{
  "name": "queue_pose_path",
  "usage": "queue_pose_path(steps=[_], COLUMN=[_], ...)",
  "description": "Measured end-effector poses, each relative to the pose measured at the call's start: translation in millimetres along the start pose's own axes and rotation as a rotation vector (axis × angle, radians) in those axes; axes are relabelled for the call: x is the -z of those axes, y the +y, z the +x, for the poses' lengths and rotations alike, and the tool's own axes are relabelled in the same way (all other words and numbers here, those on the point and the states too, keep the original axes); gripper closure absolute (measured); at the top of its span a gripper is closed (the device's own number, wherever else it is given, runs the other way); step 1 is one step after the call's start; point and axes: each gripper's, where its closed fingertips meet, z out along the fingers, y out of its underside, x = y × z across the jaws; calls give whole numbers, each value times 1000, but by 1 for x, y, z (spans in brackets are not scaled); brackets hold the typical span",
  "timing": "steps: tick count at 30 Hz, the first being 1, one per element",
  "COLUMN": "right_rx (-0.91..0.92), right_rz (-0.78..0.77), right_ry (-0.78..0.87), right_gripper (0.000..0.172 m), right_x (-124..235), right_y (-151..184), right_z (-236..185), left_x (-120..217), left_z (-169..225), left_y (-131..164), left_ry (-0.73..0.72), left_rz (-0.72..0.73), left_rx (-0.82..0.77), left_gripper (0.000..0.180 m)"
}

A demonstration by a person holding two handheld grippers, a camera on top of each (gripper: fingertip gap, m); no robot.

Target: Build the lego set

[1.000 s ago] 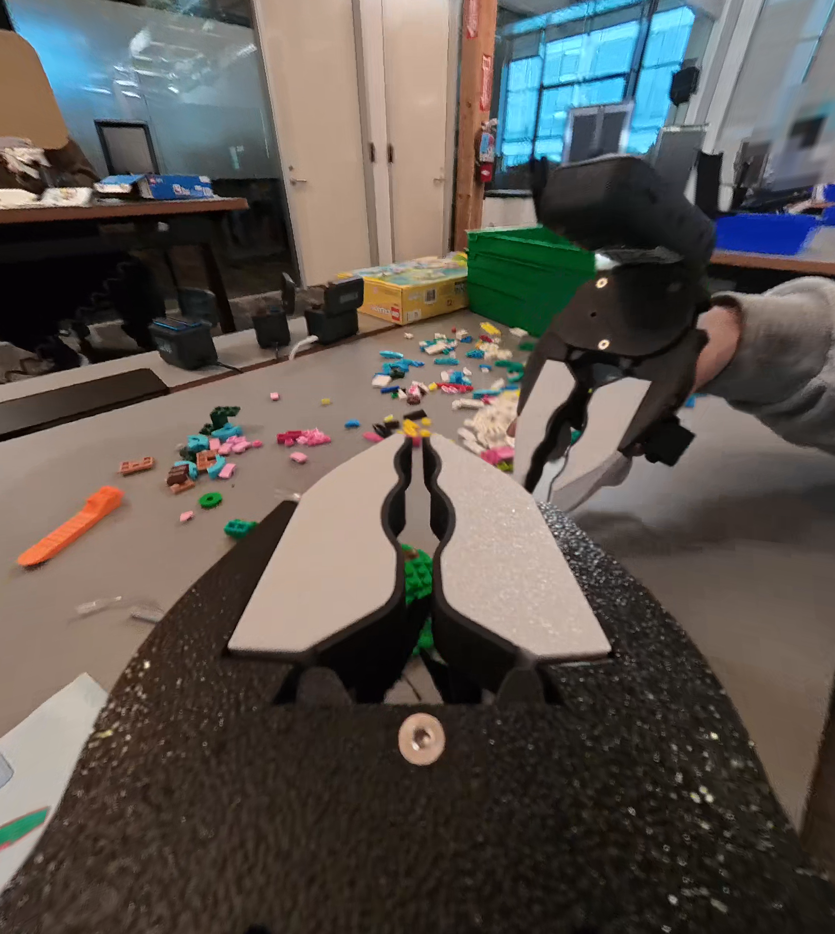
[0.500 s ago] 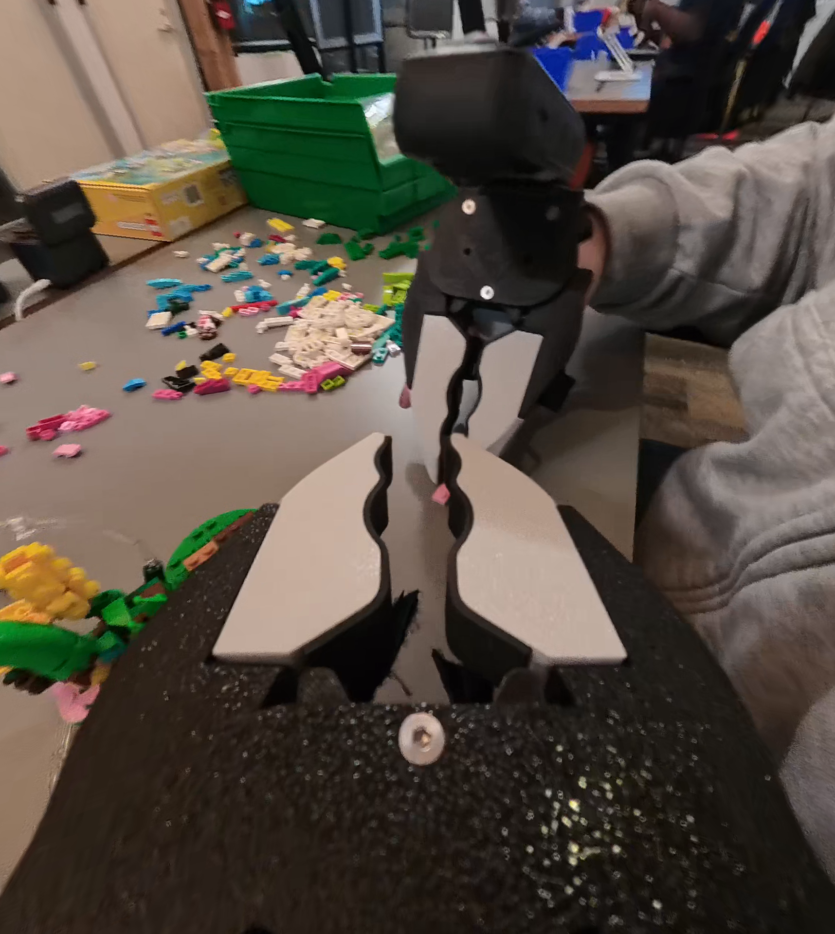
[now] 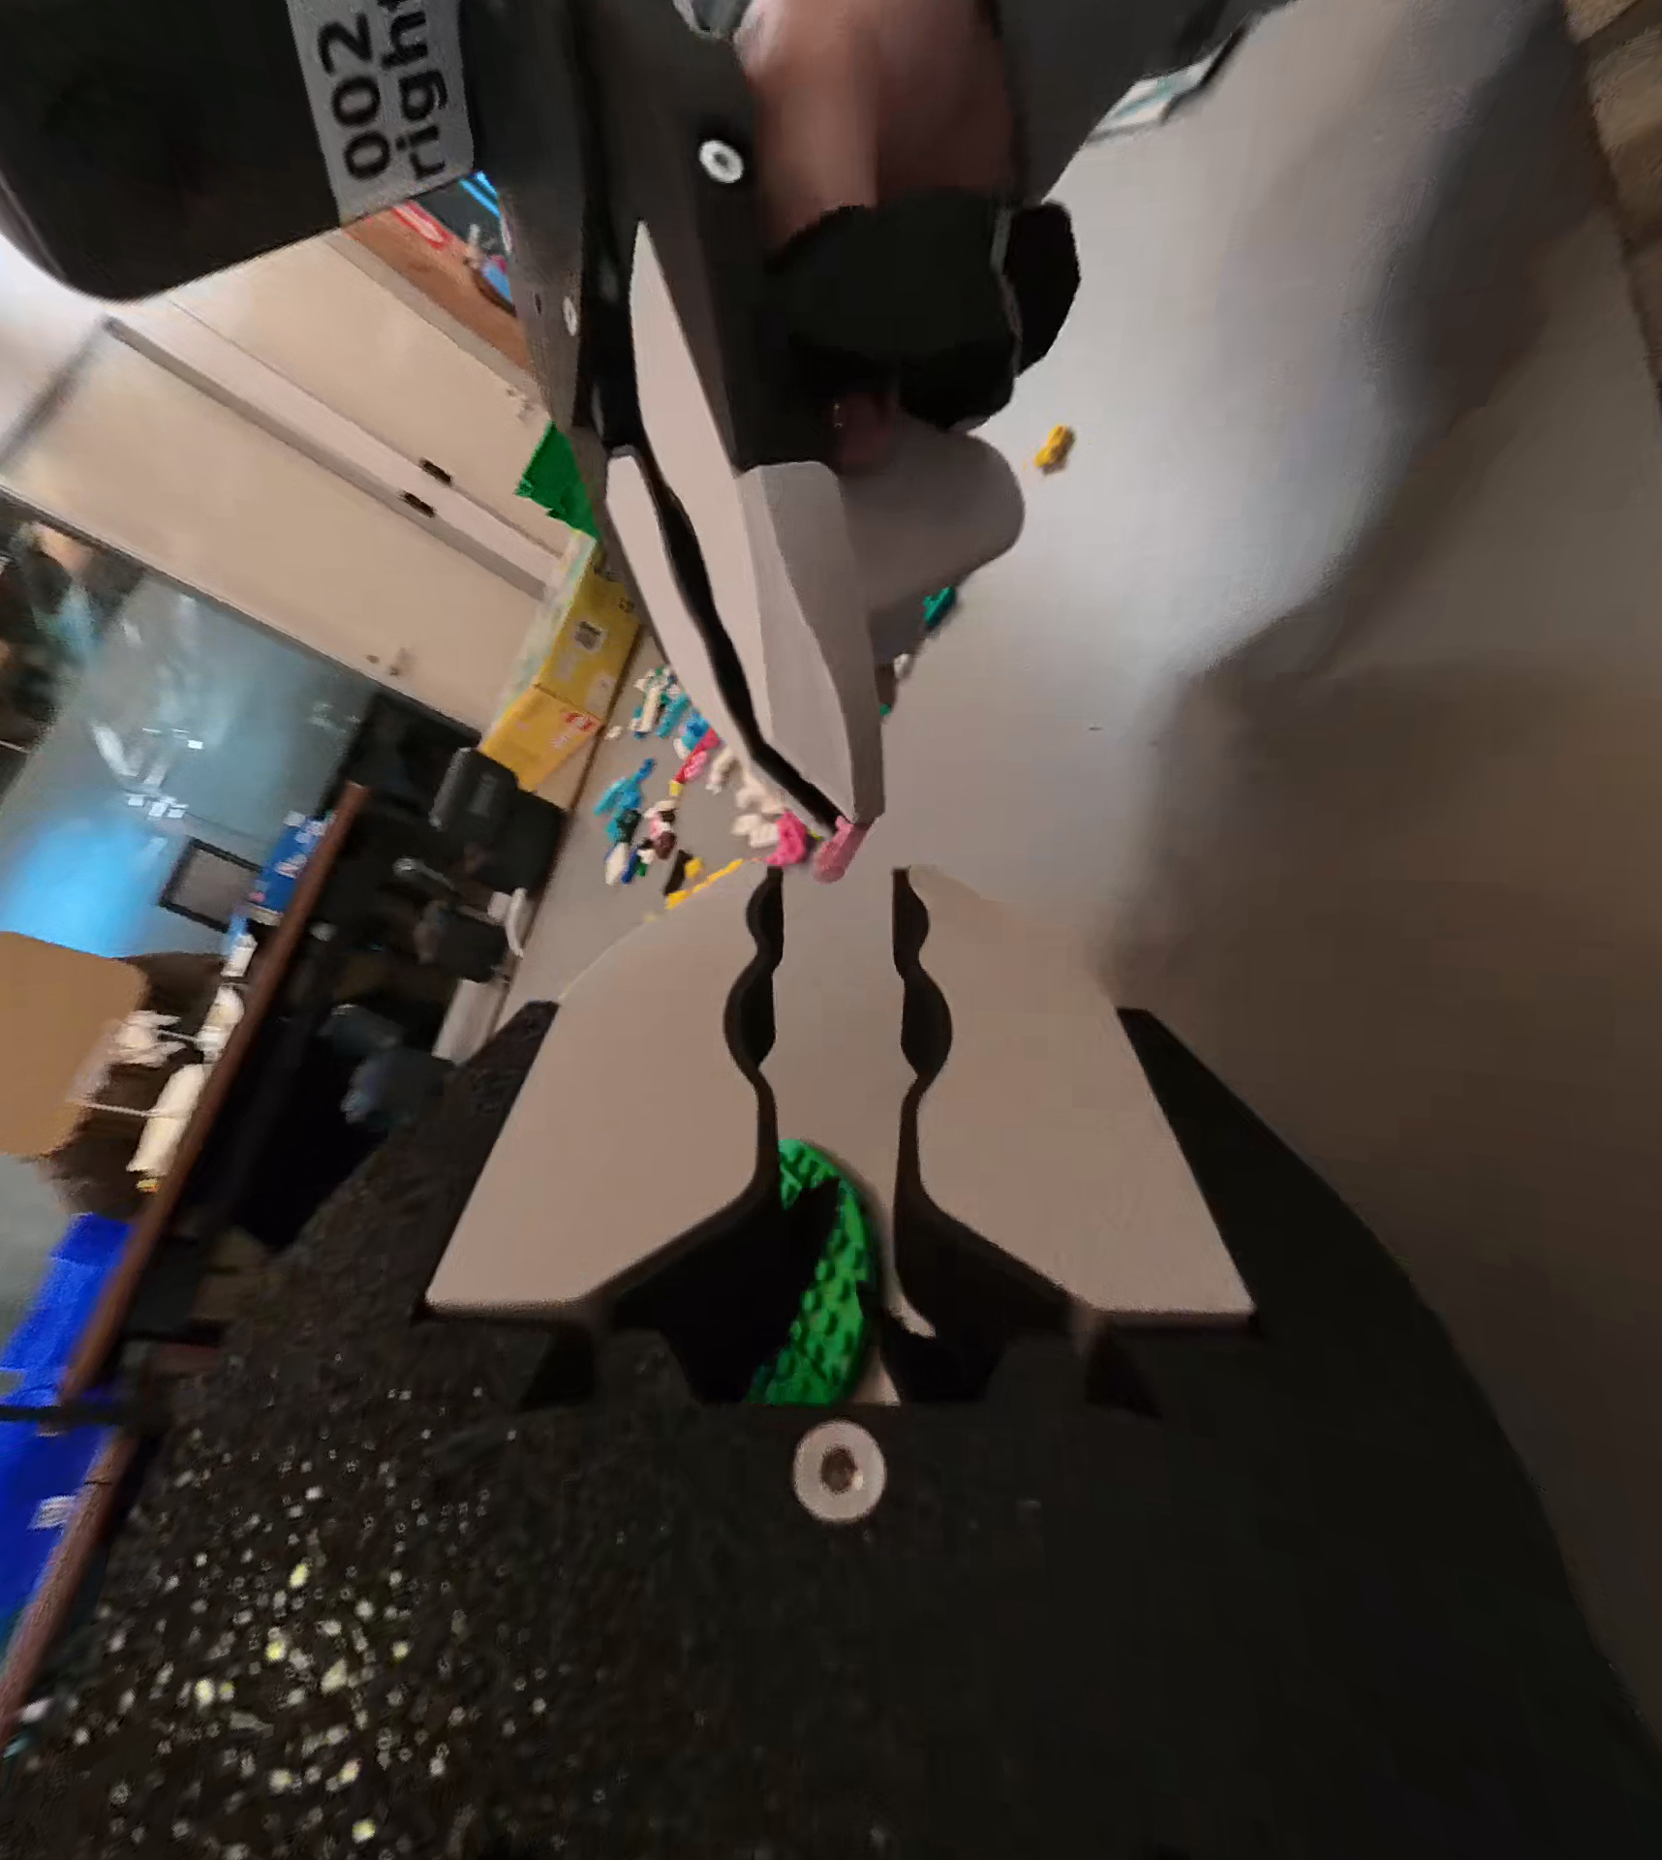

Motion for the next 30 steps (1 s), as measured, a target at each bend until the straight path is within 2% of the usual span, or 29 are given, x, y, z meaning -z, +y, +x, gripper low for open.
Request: queue_pose_path(steps=[1, 3, 8, 11, 15, 19, 21, 25, 30], right_rx=[4, 11, 0, 1, -31, -153, -227, -306, -318], right_rz=[-9, -18, -14, 21, 95, 64, 114, 171, 201], right_ry=[2, 6, 21, 136, 503, 932, 1042, 1113, 1041], right_gripper=[166, 167, 166, 148, 144, 146, 149, 152, 152], right_x=[0, -1, 0, 21, 97, 197, 231, 259, 246], right_y=[1, 1, 4, 7, 24, 77, 96, 126, 131], right_z=[-1, -2, 0, 12, 57, 96, 95, 84, 80], left_x=[-1, -2, -3, -6, -12, -21, -21, -19, -33], left_z=[-1, 0, 3, -1, -10, -18, -20, -25, -19], left_y=[0, 0, 4, 11, 18, 18, 18, 10, 3], left_ry=[-23, -48, -40, -53, -67, -90, -116, -177, -137], left_rz=[-5, -14, -48, -91, -106, -98, -88, -58, -45], left_rx=[-26, -77, -131, -133, -77, -10, 15, 90, 190], left_gripper=[162, 174, 177, 177, 177, 177, 177, 177, 177])
